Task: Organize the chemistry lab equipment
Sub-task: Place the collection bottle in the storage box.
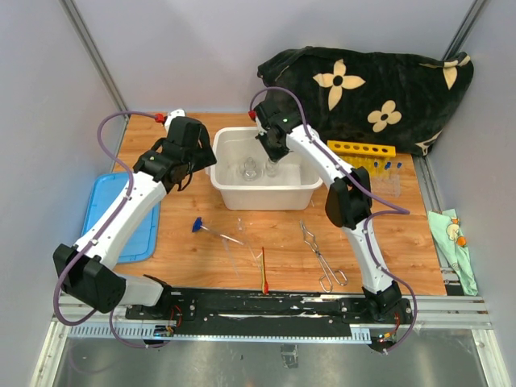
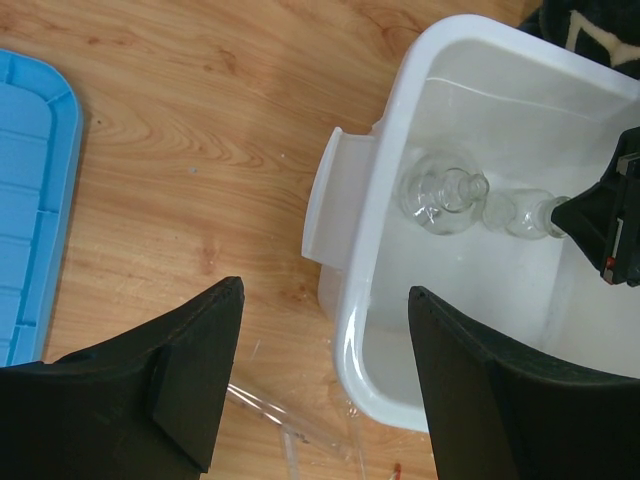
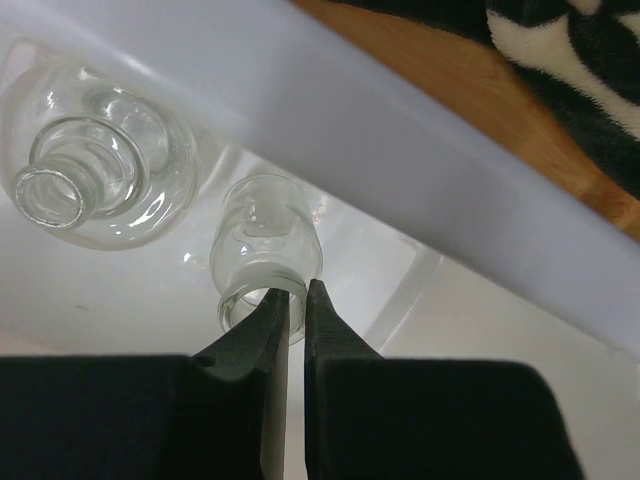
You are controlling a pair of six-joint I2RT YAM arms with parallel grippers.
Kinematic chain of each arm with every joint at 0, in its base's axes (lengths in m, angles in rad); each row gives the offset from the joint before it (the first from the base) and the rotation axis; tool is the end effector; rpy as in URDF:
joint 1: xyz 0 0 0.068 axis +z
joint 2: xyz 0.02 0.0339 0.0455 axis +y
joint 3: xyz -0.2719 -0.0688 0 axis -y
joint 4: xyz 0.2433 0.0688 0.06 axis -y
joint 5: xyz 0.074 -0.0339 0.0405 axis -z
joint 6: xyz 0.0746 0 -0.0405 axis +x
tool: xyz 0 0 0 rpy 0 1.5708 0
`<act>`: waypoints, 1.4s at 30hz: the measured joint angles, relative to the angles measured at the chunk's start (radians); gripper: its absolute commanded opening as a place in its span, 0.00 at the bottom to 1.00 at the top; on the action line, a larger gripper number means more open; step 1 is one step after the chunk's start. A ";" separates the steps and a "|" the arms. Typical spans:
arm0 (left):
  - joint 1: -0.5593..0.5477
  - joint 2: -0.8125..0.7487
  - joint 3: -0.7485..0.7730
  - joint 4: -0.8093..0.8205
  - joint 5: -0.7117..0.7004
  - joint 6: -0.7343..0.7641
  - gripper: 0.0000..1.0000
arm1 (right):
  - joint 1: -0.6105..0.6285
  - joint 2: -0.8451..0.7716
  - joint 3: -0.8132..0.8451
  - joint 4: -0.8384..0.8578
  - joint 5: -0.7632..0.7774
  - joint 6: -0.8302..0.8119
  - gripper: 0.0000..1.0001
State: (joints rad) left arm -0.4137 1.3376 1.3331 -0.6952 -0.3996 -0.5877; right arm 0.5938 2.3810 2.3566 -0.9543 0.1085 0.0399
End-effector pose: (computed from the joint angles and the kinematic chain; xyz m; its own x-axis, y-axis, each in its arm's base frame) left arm 0.2954 -0.0980 0.3450 -0.5450 -0.3186 -0.7756 -0.2455 0.9451 -0.2157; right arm 0.4557 0.2979 0.2320 -0.7074 -0.4297 -0.5612 -0.4783 0.8756 -0.0675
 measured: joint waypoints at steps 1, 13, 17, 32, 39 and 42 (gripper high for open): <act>0.000 -0.002 0.000 -0.001 -0.001 0.000 0.71 | 0.002 0.000 0.000 0.003 0.008 0.000 0.01; 0.000 -0.008 -0.006 -0.006 -0.010 0.000 0.72 | 0.025 0.032 0.000 0.024 0.042 0.000 0.02; 0.000 -0.008 -0.006 -0.011 -0.014 0.000 0.72 | 0.027 0.037 0.000 0.026 0.044 0.000 0.05; 0.000 -0.008 -0.006 -0.014 -0.015 0.001 0.77 | 0.027 0.037 0.000 0.036 0.051 0.000 0.23; 0.000 -0.008 -0.006 -0.015 -0.013 0.001 0.77 | 0.027 0.025 -0.012 0.038 0.051 -0.004 0.24; 0.000 -0.008 -0.006 -0.016 -0.009 0.001 0.77 | 0.027 -0.005 -0.037 0.038 0.053 -0.008 0.24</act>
State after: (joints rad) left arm -0.4137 1.3300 1.3273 -0.7113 -0.4088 -0.5869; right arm 0.6205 2.3756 2.3192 -0.9161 0.1619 0.0322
